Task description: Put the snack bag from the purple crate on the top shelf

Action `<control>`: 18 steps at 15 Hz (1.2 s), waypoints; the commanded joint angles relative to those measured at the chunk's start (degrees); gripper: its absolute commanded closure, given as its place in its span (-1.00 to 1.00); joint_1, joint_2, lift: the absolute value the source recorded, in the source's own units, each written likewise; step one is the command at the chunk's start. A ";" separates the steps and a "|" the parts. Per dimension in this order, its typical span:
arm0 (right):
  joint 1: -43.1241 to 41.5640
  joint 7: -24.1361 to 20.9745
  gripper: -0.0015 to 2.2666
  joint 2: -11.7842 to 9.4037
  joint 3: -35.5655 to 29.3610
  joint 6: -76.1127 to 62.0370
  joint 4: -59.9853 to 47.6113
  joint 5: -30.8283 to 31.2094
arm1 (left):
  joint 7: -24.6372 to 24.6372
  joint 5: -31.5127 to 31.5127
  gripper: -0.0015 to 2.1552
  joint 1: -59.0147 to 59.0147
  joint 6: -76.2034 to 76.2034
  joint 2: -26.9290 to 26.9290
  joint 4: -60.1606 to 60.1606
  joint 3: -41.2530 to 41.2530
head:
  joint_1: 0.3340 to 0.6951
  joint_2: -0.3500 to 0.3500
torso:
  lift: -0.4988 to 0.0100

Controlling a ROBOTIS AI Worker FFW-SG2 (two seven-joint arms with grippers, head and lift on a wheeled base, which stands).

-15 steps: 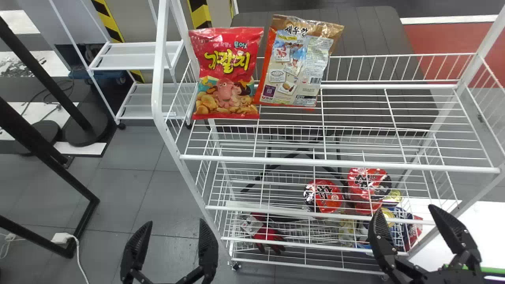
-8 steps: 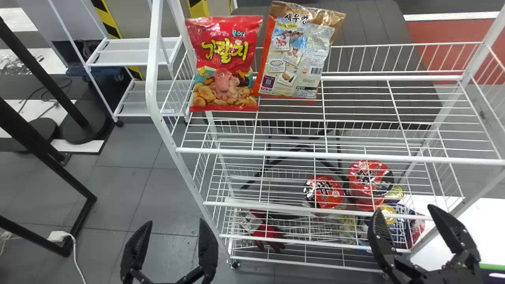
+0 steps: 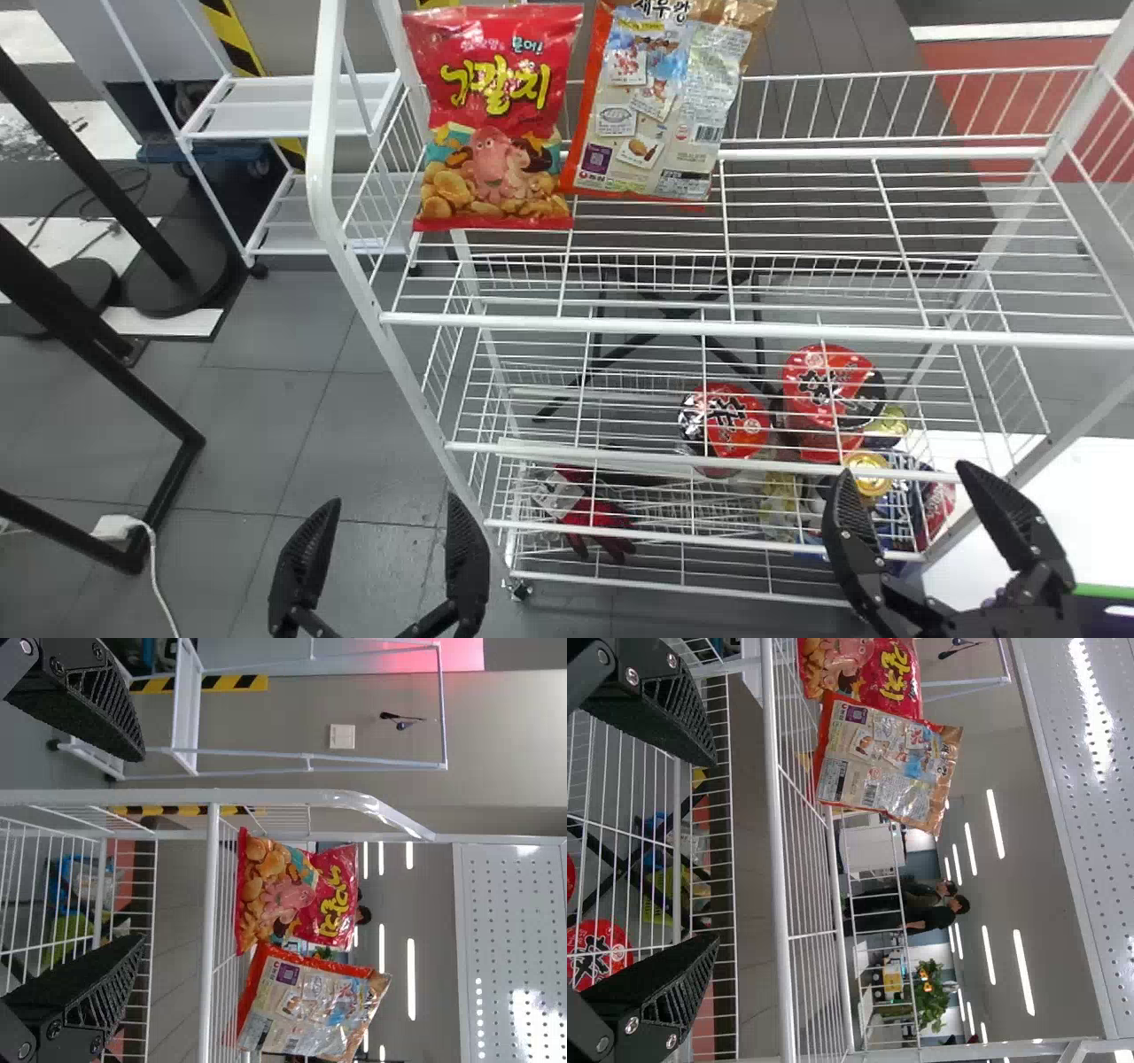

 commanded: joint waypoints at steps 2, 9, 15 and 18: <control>0.01 0.00 -0.89 -0.14 0.00 0.00 -0.01 0.02 | 0.19 -0.28 -0.92 0.01 0.01 0.00 0.09 -0.26 | 1.00 0.33 | 0.51; -0.08 0.00 -0.89 -0.23 0.00 0.00 0.08 -0.07 | 0.19 -0.37 -0.92 0.01 0.01 0.00 0.09 -0.35 | 1.00 0.30 | 0.40; -0.08 -0.08 -0.89 -0.23 0.00 0.00 0.17 0.02 | 0.19 -0.37 -0.92 -0.08 -0.16 -0.09 0.44 -0.44 | 1.00 0.31 | 0.30; -0.08 0.00 -0.89 -0.23 0.00 0.00 0.17 0.02 | 0.19 -0.37 -0.92 -0.17 -0.16 -0.09 0.53 -0.44 | 1.00 0.31 | 0.25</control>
